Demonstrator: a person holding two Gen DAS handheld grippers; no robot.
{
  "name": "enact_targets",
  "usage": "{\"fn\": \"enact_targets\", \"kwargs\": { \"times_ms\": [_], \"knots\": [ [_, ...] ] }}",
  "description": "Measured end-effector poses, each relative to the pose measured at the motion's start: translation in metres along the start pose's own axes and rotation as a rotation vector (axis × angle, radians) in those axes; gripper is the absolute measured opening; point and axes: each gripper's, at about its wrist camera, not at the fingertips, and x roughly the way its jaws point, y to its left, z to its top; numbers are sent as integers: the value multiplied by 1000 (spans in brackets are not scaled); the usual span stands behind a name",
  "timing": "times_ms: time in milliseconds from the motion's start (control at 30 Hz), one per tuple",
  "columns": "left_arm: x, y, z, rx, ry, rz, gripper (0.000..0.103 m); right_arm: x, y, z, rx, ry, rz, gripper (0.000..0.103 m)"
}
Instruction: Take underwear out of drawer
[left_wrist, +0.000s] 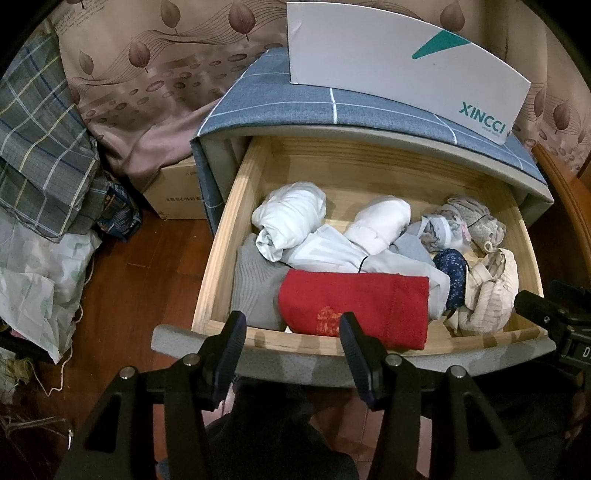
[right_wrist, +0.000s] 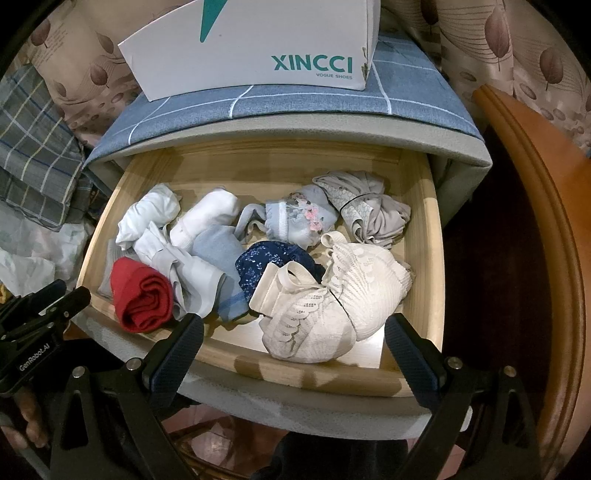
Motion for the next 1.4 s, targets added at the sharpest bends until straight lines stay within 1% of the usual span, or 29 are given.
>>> {"fn": "enact_targets", "kwargs": {
  "times_ms": [400, 467, 600, 767, 833, 867, 900, 933, 1000, 1167, 1333, 1400],
  "knots": [
    [0, 0, 0, -2, 0, -4, 54, 1, -2, 0, 7, 4, 9, 97],
    [1, 0, 0, -12, 0, -12, 54, 1, -3, -1, 18, 9, 17, 96],
    [1, 3, 1, -35, 2, -30, 54, 5, -8, -5, 62, 36, 39, 83],
    [0, 10, 4, -58, 3, -48, 54, 10, -11, -2, 94, 60, 28, 83],
    [-1, 16, 8, -71, 5, -67, 54, 13, -15, 0, 126, 78, 39, 82],
    [-1, 18, 9, -78, 11, -72, 54, 15, -17, 2, 143, 86, 38, 80],
    [-2, 22, 11, -83, 13, -78, 54, 18, -19, 5, 152, 97, 31, 76],
    [-2, 25, 13, -88, 11, -77, 54, 22, -19, 6, 156, 108, 20, 73],
    [-4, 33, 15, -96, 2, -61, 54, 31, -18, 10, 171, 146, 7, 71],
    [-1, 54, 22, -112, 5, -38, 54, 56, -28, 16, 248, 215, 10, 60],
    [1, 66, 30, -116, 4, -25, 54, 75, -28, 20, 283, 259, -52, 60],
    [3, 68, 33, -109, 6, -20, 54, 82, -29, 21, 309, 271, -37, 62]
  ]
}}
